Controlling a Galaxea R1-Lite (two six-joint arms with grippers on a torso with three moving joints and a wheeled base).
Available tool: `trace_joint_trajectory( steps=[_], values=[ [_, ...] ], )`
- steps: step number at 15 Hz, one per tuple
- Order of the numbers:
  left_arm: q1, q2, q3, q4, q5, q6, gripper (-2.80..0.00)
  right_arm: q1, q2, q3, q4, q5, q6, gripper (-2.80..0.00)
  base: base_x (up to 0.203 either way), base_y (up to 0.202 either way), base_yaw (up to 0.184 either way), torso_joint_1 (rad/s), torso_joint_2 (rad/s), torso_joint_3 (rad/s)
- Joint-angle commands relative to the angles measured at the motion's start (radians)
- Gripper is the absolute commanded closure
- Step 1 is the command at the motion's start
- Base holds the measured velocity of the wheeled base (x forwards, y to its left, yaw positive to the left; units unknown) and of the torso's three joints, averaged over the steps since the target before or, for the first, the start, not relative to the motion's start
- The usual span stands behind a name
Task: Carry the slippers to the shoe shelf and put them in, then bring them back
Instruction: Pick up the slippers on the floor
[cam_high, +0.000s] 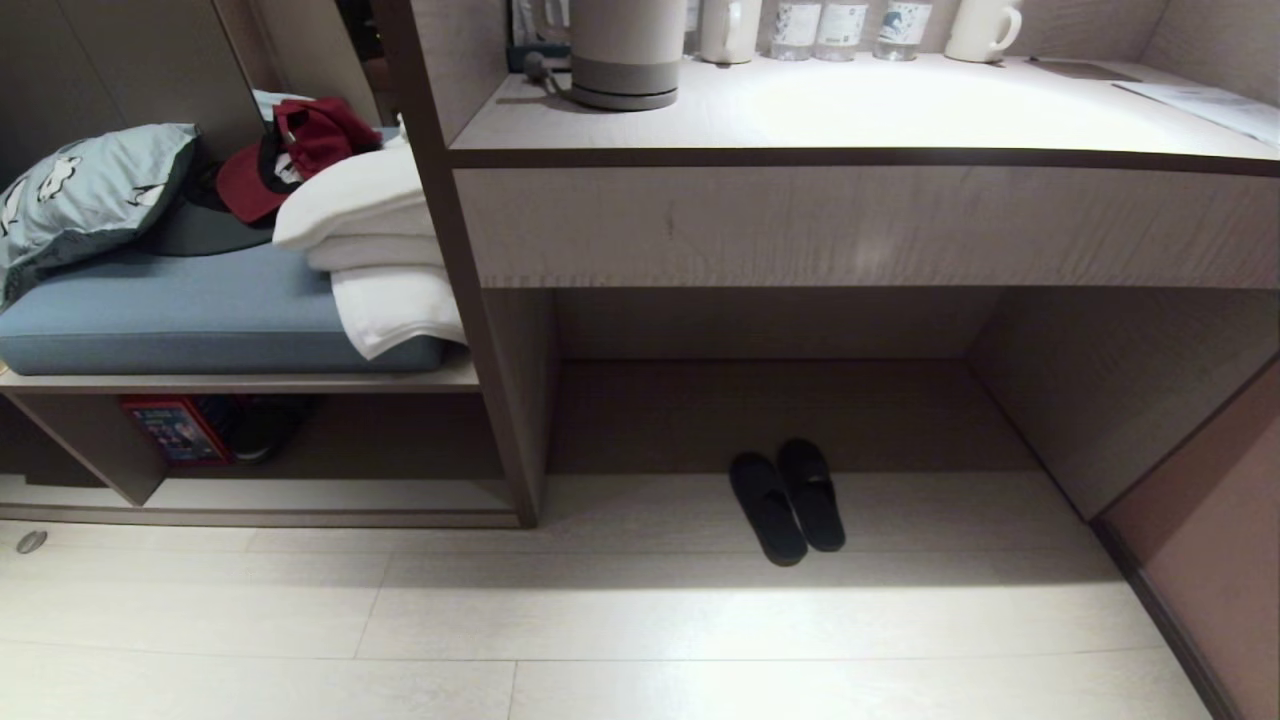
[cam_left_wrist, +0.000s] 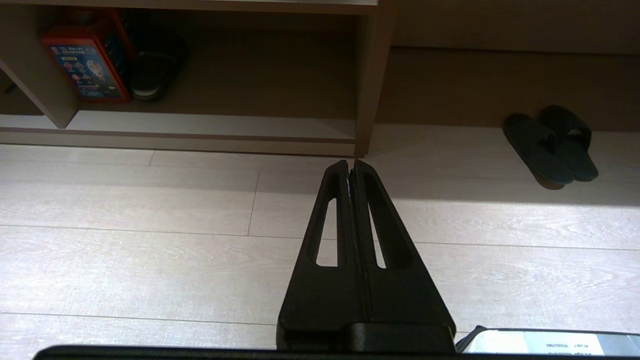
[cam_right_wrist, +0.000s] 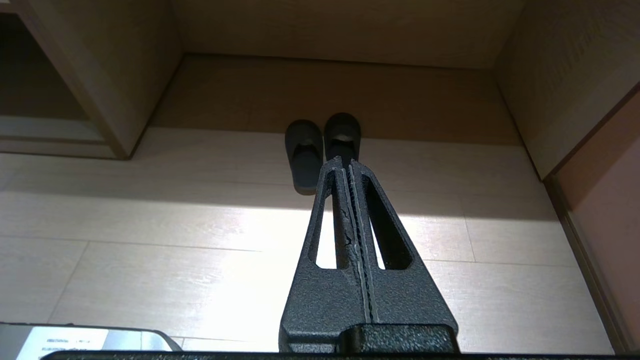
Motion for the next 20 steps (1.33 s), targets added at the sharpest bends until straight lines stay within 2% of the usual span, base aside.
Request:
trace_joint_trajectory(
  steps=[1,20],
  values=[
    [0.000,0.001,0.000,0.000,0.001,-0.001,0.00,0.000,-0.001,0.000,0.000,0.000,0.000,0.00,0.000,0.000,0.000,0.000,0.00,0.000],
    [0.000,0.001,0.000,0.000,0.001,-0.001,0.00,0.000,-0.001,0.000,0.000,0.000,0.000,0.00,0.000,0.000,0.000,0.000,0.00,0.000]
  ],
)
